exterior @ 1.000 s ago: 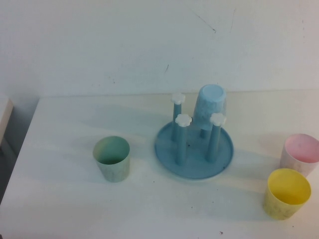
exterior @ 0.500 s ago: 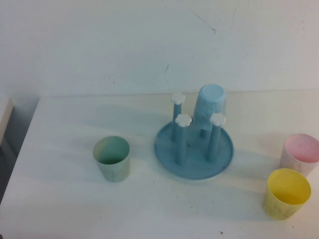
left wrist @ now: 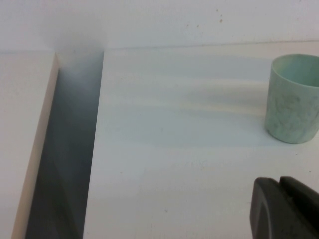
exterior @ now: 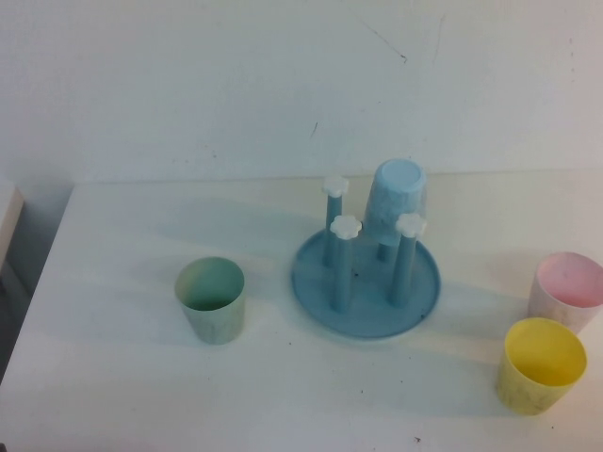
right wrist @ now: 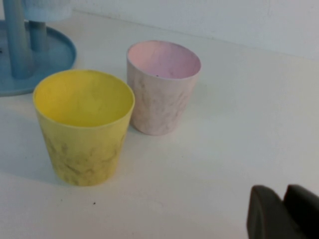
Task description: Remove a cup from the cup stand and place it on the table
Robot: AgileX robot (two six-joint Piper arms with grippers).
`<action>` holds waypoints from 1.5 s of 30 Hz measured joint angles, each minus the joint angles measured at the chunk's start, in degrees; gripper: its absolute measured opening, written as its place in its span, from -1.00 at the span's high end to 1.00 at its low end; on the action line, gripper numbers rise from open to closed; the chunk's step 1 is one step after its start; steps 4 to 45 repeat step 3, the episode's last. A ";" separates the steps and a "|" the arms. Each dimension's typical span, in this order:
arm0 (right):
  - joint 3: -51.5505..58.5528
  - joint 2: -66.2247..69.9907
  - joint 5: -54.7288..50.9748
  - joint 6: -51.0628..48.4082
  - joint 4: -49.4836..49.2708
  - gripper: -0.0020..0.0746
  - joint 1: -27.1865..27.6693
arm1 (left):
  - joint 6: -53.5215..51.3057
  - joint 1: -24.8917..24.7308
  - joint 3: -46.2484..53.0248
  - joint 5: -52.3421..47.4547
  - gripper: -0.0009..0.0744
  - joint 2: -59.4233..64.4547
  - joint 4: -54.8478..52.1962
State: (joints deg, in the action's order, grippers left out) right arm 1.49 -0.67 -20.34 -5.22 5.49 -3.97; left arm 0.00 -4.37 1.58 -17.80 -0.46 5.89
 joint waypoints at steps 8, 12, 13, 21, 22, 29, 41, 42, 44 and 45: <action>0.00 0.00 0.00 0.00 0.00 0.76 0.00 | 0.00 0.00 0.00 0.00 0.98 0.00 0.00; 0.00 0.00 0.00 0.00 0.00 0.76 0.00 | 0.00 0.00 0.00 0.00 0.98 0.00 0.00; 0.00 0.00 0.00 0.00 0.00 0.76 0.00 | 0.00 0.00 0.00 0.00 0.98 0.00 0.00; 0.00 0.00 0.00 0.00 0.00 0.76 0.00 | 0.00 0.00 0.00 0.00 0.98 0.00 0.00; 0.00 0.00 0.00 0.00 0.00 0.76 0.00 | 0.00 0.00 0.00 0.00 0.98 0.00 0.00; 0.00 0.00 0.00 0.00 0.00 0.76 0.00 | 0.00 0.00 0.00 0.00 0.98 0.00 0.00; 0.00 0.00 0.00 0.00 0.00 0.76 0.00 | 0.00 0.00 0.00 0.00 0.98 0.00 0.00; 0.00 0.00 0.00 0.00 0.00 0.76 0.00 | 0.00 0.00 0.00 0.00 0.98 0.00 0.00; 0.00 0.00 0.00 0.00 0.00 0.76 0.00 | 0.00 0.00 0.00 0.00 0.98 0.00 0.00; 0.00 0.00 0.00 0.00 0.00 0.76 0.00 | 0.00 0.00 0.00 0.00 0.98 0.00 0.00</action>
